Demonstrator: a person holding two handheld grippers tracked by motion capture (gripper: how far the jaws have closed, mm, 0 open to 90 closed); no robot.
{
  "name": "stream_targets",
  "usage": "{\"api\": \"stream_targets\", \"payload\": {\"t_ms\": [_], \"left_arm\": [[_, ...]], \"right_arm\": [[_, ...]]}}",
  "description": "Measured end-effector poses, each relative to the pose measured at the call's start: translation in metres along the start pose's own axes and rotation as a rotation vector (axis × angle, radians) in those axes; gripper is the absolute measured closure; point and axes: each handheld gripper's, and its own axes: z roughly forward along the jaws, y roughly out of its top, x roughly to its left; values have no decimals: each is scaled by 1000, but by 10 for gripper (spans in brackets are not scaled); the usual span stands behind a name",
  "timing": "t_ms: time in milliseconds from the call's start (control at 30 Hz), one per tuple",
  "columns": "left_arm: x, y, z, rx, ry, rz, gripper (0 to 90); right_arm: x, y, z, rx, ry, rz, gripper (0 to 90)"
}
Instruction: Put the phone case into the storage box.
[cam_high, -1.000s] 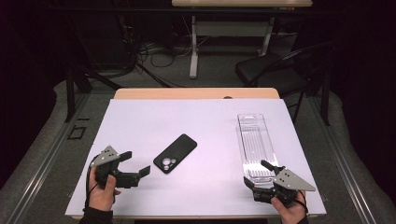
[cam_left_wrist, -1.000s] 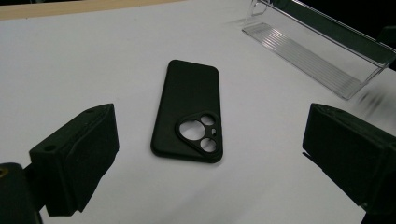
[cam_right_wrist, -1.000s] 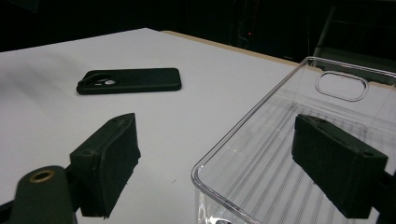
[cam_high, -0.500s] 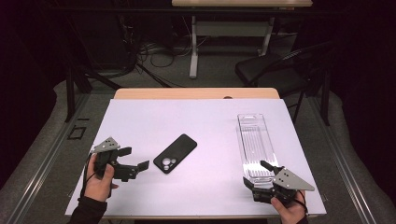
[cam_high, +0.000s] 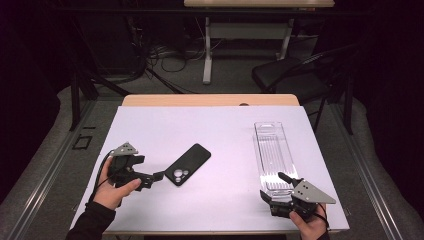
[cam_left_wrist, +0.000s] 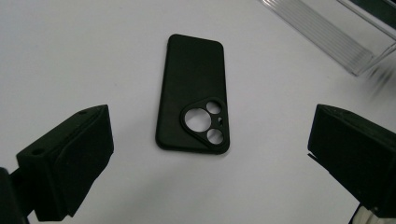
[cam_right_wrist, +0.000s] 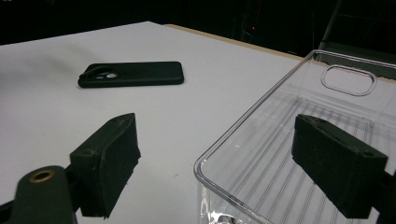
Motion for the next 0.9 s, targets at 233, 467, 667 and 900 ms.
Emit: {"api": "stream_targets", "payload": {"t_ms": [233, 467, 667, 900], "left_arm": [[-4, 10, 6, 48, 20, 37, 4], [-9, 26, 11, 120, 57, 100, 4], [-7, 40, 19, 165, 74, 87, 4], [-8, 55, 29, 264, 106, 107, 4]], "right_arm": [[0, -1, 1, 5, 1, -1, 142], [0, -1, 1, 5, 2, 1, 142], [0, -1, 2, 10, 1, 1, 142], [0, -2, 2, 14, 0, 4, 142]]}}
